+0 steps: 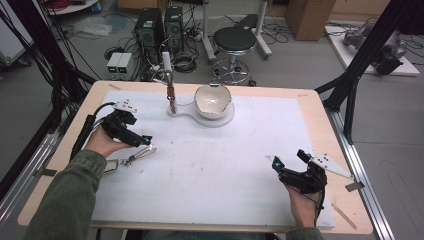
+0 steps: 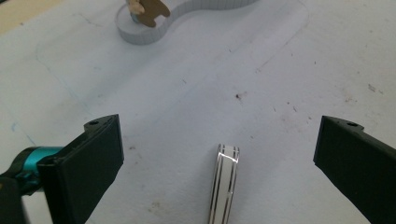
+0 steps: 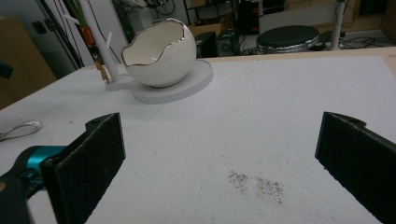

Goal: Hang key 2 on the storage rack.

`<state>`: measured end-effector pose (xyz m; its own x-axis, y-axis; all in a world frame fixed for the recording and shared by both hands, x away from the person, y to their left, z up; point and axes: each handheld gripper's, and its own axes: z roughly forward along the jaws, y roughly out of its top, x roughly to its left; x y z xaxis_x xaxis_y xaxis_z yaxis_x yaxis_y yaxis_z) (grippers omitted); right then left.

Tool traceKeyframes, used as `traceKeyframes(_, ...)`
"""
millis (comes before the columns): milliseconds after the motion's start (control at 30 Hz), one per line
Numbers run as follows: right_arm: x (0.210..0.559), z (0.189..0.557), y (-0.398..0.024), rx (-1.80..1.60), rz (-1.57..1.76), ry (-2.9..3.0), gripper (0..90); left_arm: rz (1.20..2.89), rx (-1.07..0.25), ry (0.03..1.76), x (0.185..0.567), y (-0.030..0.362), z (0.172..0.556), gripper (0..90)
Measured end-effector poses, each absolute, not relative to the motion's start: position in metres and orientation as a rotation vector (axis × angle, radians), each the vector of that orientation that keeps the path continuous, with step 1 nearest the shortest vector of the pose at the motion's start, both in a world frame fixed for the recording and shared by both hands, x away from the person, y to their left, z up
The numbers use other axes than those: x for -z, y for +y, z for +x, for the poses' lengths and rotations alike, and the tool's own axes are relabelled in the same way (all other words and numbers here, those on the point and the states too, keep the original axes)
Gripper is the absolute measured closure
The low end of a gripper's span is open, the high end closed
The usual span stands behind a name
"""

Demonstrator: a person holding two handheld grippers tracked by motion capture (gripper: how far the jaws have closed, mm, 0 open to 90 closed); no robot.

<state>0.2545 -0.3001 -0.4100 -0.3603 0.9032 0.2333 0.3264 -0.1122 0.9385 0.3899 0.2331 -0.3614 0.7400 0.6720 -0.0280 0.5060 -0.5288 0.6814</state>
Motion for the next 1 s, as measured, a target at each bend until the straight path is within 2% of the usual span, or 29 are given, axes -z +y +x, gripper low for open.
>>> traceKeyframes(1000,0.410,0.254,-0.302,-1.500,1.361,1.658,0.4,2.402,-0.190,0.904,0.402,0.223,0.393,2.5)
